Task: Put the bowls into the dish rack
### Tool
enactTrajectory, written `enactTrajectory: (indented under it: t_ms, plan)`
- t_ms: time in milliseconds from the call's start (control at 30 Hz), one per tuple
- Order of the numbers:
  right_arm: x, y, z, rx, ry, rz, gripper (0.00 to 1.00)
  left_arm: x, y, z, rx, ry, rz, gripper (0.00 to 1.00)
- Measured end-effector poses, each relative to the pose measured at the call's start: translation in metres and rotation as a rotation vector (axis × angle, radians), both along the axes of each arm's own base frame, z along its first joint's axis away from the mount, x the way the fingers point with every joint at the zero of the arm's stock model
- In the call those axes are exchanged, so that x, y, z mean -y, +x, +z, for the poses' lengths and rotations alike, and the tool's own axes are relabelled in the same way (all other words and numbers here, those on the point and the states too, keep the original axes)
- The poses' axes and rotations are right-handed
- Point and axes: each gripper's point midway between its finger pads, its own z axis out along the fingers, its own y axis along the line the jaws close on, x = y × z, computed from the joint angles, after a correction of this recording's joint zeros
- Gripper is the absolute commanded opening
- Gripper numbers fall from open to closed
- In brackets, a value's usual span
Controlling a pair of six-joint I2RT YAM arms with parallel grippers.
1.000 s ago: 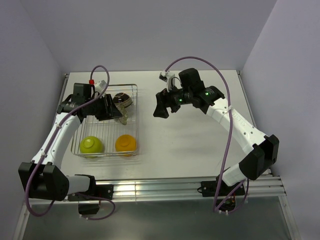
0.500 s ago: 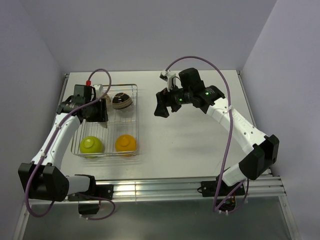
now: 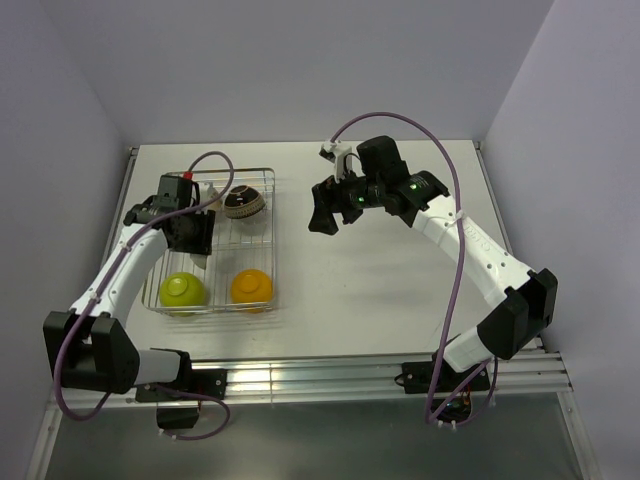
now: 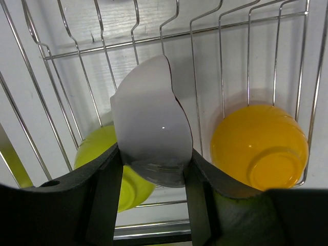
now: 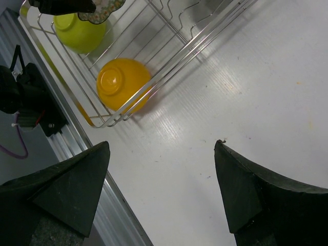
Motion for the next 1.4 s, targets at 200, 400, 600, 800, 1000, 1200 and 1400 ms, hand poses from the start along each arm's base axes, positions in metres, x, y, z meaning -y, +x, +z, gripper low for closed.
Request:
enactTrajectory:
  t_ms: [200, 400, 600, 800, 1000, 1200, 1400]
  plan:
    - [0.000, 0.000, 0.000, 0.001, -0.001, -0.001, 0.89, -0.002, 0.000, -0.007, -0.018, 0.051, 0.001, 0.00]
    - [0.001, 0.001, 0.000, 0.002, -0.003, -0.004, 0.89, -0.006, 0.001, -0.014, -0.037, 0.092, 0.013, 0.00]
    - [0.001, 0.001, -0.001, 0.002, -0.005, -0.006, 0.89, -0.004, 0.003, -0.019, -0.045, 0.118, 0.027, 0.00]
    - [0.001, 0.001, -0.002, 0.001, -0.009, -0.004, 0.90, -0.004, 0.005, -0.025, -0.053, 0.157, 0.040, 0.00]
    - [0.002, 0.001, -0.003, 0.005, -0.012, -0.005, 0.90, -0.007, 0.006, -0.033, -0.077, 0.191, 0.052, 0.00]
    - [0.002, 0.001, -0.003, 0.005, -0.012, -0.004, 0.90, -0.005, 0.007, -0.040, -0.091, 0.216, 0.046, 0.01]
    - [0.002, 0.002, -0.004, 0.003, -0.014, -0.004, 0.90, -0.005, 0.009, -0.045, -0.100, 0.234, 0.046, 0.05]
